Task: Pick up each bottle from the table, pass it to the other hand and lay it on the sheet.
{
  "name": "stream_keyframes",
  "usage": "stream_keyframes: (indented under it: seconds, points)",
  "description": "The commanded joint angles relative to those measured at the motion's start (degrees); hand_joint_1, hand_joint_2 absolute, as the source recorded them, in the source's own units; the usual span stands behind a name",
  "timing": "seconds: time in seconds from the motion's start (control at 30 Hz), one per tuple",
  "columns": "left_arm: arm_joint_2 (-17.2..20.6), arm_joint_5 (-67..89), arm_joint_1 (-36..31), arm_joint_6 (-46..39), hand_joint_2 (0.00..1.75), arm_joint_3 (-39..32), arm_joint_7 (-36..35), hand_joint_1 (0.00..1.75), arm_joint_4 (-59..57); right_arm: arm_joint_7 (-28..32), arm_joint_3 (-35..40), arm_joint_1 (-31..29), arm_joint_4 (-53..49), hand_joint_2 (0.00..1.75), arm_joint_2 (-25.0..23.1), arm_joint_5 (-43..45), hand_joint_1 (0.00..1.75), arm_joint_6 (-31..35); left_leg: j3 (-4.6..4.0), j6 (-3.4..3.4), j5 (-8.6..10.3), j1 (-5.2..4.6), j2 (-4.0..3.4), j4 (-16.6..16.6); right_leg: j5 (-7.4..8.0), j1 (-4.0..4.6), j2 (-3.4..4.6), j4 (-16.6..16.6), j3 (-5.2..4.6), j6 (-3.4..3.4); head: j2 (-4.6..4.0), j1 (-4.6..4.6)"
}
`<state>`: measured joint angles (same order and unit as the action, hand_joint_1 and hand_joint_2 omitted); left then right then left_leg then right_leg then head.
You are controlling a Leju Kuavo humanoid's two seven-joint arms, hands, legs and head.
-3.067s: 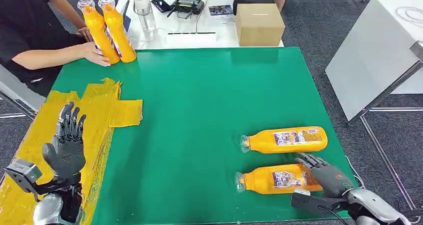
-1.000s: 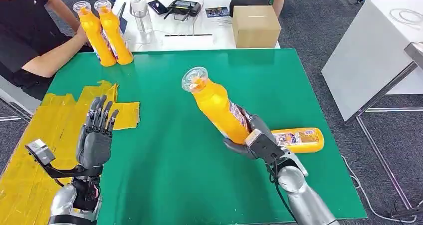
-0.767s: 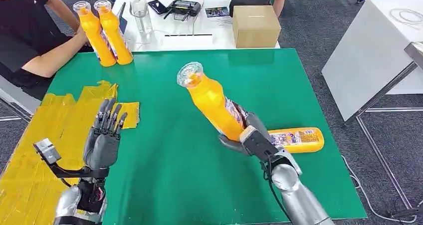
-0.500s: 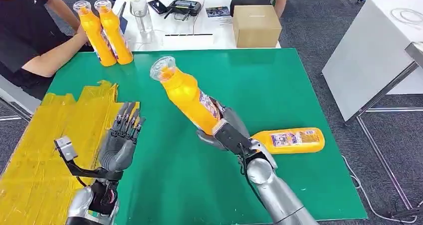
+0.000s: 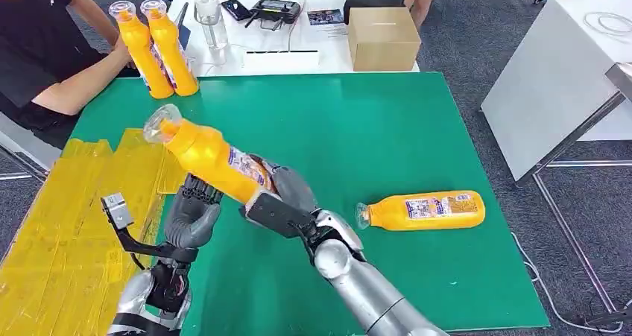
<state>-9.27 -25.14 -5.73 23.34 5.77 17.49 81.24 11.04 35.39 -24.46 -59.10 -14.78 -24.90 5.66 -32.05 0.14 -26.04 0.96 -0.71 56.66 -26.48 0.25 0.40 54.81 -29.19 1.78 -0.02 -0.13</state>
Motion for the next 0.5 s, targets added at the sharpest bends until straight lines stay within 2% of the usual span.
stream_keyframes:
  seconds: [0.03, 0.27, 0.5]
  points:
    - [0.2, -0.1, -2.7, -0.8, 1.75, 1.1, -0.3, 0.00, -4.1, 0.6, 8.0, -1.6, 10.6, 1.75, -3.3, -2.0, 1.75, 0.7, 0.20, 0.04, 0.02, -0.05, 0.05, -0.1, -0.01, -0.05, -0.03, 0.0, 0.17, 0.00, 0.00, 0.00]
    - [0.4, 0.2, -2.3, -1.9, 1.75, 0.0, 0.1, 0.00, -2.8, 1.4, 12.6, 1.2, 12.9, 1.75, -4.5, -3.6, 1.75, 0.4, 0.14, 0.02, 0.00, -0.02, 0.01, -0.1, -0.01, -0.02, -0.01, -0.1, 0.14, 0.00, 0.00, -0.02]
    - [0.3, 0.2, -2.3, -1.9, 1.75, 0.1, 0.1, 0.00, -2.8, 1.4, 12.5, 0.7, 12.9, 1.75, -4.3, -3.6, 1.75, 0.4, 0.08, 0.02, 0.02, -0.03, 0.13, -0.1, -0.03, -0.04, -0.16, 0.0, 0.10, 0.00, 0.00, -0.02]
